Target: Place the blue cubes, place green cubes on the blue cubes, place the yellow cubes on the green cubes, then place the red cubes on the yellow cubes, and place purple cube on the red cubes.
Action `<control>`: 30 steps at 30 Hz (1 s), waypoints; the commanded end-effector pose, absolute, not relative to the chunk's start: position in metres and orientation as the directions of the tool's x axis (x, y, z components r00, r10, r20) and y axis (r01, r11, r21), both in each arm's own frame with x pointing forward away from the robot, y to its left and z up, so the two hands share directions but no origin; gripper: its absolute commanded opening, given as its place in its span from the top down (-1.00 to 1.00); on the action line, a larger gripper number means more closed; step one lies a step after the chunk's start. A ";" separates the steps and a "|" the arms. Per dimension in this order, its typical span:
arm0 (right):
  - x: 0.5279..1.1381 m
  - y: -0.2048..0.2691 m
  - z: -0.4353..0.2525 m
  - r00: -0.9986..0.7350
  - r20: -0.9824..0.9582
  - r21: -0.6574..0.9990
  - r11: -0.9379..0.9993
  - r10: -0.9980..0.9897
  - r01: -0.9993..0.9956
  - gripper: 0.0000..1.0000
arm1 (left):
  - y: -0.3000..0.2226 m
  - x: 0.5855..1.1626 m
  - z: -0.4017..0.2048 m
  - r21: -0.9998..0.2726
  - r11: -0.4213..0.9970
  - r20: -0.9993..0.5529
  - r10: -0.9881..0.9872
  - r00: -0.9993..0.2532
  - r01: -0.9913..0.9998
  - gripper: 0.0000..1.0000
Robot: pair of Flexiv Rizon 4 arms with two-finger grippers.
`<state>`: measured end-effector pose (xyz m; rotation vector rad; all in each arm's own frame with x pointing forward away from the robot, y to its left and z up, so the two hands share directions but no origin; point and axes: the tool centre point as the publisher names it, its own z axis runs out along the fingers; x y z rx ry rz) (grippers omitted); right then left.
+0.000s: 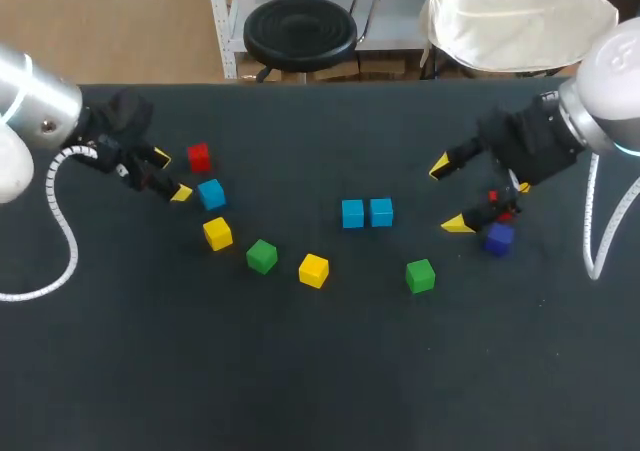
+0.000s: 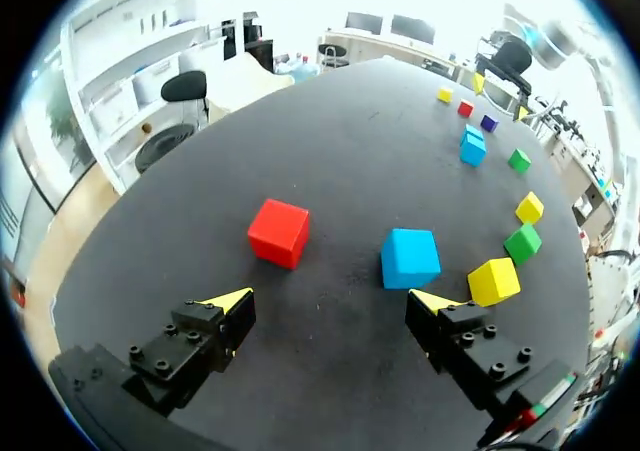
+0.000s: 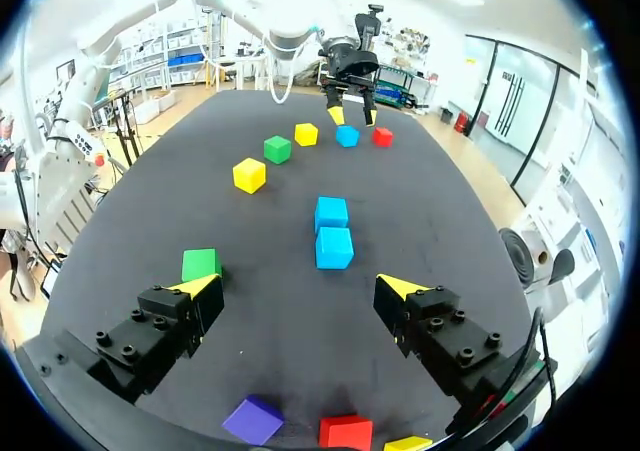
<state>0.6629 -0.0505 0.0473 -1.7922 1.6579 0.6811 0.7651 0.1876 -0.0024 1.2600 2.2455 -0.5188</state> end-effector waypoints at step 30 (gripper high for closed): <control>0.663 -0.051 0.047 0.090 -0.721 -0.084 -0.043 -0.687 -0.996 -1.00 | 0.179 0.744 0.008 -0.047 0.427 -0.648 0.675 -0.353 0.903 -1.00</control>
